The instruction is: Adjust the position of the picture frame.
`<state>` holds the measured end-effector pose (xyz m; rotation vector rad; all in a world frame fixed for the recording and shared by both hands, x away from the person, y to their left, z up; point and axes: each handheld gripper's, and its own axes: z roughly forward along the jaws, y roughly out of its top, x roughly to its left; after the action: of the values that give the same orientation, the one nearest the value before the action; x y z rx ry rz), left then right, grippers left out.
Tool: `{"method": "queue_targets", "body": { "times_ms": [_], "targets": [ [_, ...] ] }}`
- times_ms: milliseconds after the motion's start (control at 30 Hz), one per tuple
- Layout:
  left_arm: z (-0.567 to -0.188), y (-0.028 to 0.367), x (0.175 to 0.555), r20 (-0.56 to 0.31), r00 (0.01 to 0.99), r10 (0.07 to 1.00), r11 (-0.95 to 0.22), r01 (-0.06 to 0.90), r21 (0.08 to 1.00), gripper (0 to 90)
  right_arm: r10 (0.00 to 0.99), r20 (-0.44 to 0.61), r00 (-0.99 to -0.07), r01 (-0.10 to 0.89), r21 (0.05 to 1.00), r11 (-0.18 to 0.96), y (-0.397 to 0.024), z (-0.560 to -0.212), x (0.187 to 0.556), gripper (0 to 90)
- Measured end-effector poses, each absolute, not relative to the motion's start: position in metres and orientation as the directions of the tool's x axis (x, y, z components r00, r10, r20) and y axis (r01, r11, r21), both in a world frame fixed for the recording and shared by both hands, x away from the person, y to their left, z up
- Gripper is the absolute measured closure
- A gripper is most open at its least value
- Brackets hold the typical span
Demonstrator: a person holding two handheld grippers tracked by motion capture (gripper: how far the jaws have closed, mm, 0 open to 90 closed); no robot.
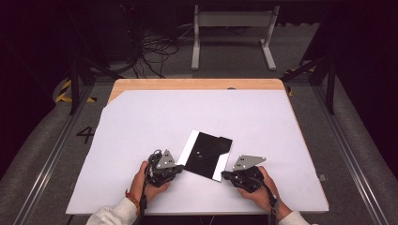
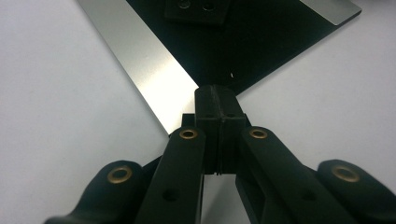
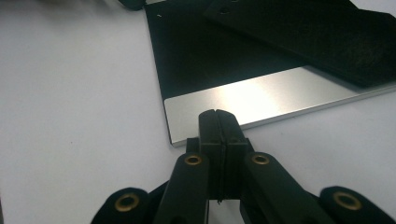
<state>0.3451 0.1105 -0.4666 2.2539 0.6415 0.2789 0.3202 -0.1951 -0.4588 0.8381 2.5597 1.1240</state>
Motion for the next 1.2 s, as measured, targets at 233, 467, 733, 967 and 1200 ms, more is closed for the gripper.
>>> {"method": "queue_targets", "body": {
  "times_ms": [233, 467, 733, 967, 1200],
  "targets": [
    [-0.467, 0.111, 0.350, 0.010, 0.844, 0.537, -0.581, 0.361, 0.729, 89.7, 0.584, 0.013, -0.812, 0.408, 0.728, 0.551, -0.190, -0.458, 0.321, 90.0],
    [-0.467, 0.110, 0.357, -0.002, 0.825, 0.565, -0.560, 0.385, 0.733, 89.6, 0.571, -0.024, -0.821, 0.387, 0.711, 0.587, -0.183, -0.456, 0.324, 90.0],
    [-0.466, 0.109, 0.365, 0.008, 0.832, 0.554, -0.572, 0.374, 0.730, 89.6, 0.659, -0.059, -0.750, 0.385, 0.771, 0.507, -0.222, -0.435, 0.349, 90.0],
    [-0.466, 0.107, 0.369, 0.024, 0.828, 0.561, -0.577, 0.370, 0.728, 88.9, 0.768, -0.065, -0.637, 0.459, 0.769, 0.445, -0.252, -0.446, 0.389, 90.0],
    [-0.465, 0.106, 0.369, 0.037, 0.833, 0.551, -0.589, 0.358, 0.724, 88.6, 0.786, -0.063, -0.616, 0.480, 0.761, 0.437, -0.244, -0.454, 0.411, 90.0]
  ]
}}
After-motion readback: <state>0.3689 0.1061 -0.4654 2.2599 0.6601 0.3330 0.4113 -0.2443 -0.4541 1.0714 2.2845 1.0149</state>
